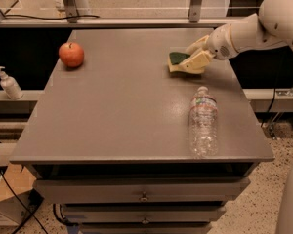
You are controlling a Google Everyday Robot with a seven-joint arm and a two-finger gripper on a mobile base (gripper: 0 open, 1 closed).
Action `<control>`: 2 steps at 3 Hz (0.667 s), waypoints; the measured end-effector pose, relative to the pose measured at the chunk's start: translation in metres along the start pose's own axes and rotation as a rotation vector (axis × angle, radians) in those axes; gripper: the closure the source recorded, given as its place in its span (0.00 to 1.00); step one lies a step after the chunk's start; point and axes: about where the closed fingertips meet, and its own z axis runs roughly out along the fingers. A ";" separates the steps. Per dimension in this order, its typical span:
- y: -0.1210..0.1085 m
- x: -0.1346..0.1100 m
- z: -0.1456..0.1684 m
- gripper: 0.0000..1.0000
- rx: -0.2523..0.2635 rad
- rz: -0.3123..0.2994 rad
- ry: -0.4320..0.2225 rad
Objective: Move sponge near apple
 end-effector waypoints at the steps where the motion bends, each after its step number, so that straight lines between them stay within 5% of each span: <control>1: 0.010 -0.059 -0.010 1.00 0.006 -0.134 -0.063; 2: 0.029 -0.115 -0.042 1.00 0.037 -0.242 -0.107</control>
Offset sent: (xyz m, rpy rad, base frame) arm -0.0743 0.0716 0.2074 -0.0234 -0.3983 0.1842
